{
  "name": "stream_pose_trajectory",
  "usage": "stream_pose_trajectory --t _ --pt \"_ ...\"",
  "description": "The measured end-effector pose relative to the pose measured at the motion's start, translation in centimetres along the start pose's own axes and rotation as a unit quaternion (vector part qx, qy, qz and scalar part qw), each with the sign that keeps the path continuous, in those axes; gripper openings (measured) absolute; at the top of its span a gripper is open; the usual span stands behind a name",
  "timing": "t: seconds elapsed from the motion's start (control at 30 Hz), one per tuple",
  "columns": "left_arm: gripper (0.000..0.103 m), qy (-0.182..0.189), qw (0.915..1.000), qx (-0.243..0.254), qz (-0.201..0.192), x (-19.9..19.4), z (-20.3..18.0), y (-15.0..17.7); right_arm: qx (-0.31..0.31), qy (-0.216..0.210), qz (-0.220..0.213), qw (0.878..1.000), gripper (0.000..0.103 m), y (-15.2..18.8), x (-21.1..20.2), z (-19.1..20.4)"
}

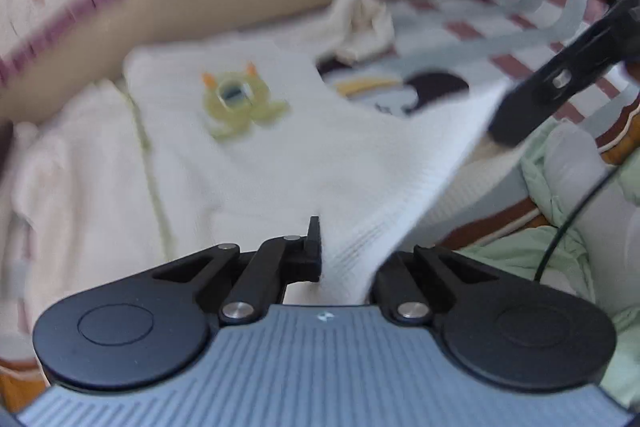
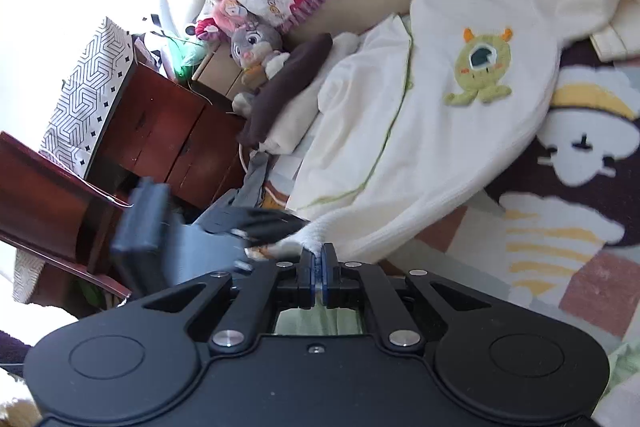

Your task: Fold clothes

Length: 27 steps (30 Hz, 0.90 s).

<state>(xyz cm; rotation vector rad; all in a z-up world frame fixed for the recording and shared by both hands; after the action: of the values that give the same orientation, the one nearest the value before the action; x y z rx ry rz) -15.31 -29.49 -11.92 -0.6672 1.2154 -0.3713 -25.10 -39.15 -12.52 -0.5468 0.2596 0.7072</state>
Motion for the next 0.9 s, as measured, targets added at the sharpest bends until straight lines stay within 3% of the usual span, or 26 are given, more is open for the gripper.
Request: stream_pose_trajectory --t 0.07,0.1,0.17,0.23,0.4,0.47,0.53,0.6,0.73,0.8,0.9 --pt "0.003 -0.065 0.9959 0.057 -0.026 -2.1 1.4 -0.4 0.02 0.027 -0.017 0.999 0.012 -0.7 -0.3 -1.8" --pt "0.003 -0.072 0.9952 0.058 -0.033 -3.1 2.0 -0.5 0.031 0.045 -0.028 0.998 0.024 -1.1 -0.5 -3.0" --pt "0.003 -0.057 0.9967 0.029 -0.05 -5.2 2.8 -0.8 0.027 0.12 -0.039 0.992 0.036 -1.9 -0.3 -5.5" --pt "0.002 -0.038 0.997 0.007 -0.067 -7.1 2.9 -1.2 0.023 0.173 -0.037 0.984 0.036 -2.5 0.7 -7.2" --pt "0.002 0.009 0.9955 -0.025 -0.091 -10.9 2.4 -0.7 0.099 0.165 -0.069 0.979 0.044 -4.8 3.4 -9.6" --pt "0.002 0.041 0.9938 -0.048 -0.091 -12.5 2.3 0.3 0.101 0.173 -0.081 0.976 0.044 -5.9 4.1 -9.9" --pt "0.002 0.068 0.9913 -0.085 -0.073 -12.7 2.6 2.1 0.091 0.184 -0.09 0.975 0.045 -6.9 4.5 -10.1" --pt "0.002 0.092 0.9882 -0.12 -0.026 -10.6 2.8 4.7 0.092 0.191 -0.095 0.973 0.047 -7.4 5.0 -10.5" --pt "0.002 0.08 0.9804 -0.162 0.079 -5.1 3.2 8.9 0.099 0.215 -0.091 0.967 0.047 -7.1 5.5 -11.9" --pt "0.003 0.092 0.9764 -0.178 0.08 -5.0 2.7 8.7 0.091 0.219 -0.073 0.969 0.047 -6.4 5.5 -11.7" --pt "0.005 0.079 0.9841 -0.138 0.079 -5.7 1.7 8.0 0.063 0.205 -0.053 0.975 0.047 -5.5 4.6 -10.2"
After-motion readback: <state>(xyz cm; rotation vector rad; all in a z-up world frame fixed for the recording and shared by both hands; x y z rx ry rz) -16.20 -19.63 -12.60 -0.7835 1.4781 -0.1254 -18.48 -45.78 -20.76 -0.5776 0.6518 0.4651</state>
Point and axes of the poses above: each gripper's, at about its wrist camera, not at the fingertips, and x roughly the way its jaws point, z to its left, y to its underside, the point moved 9 cm from there along x, roughly the way its jaws point, and after that the axes turned 2 degrees about x, right-handed, at the moved point
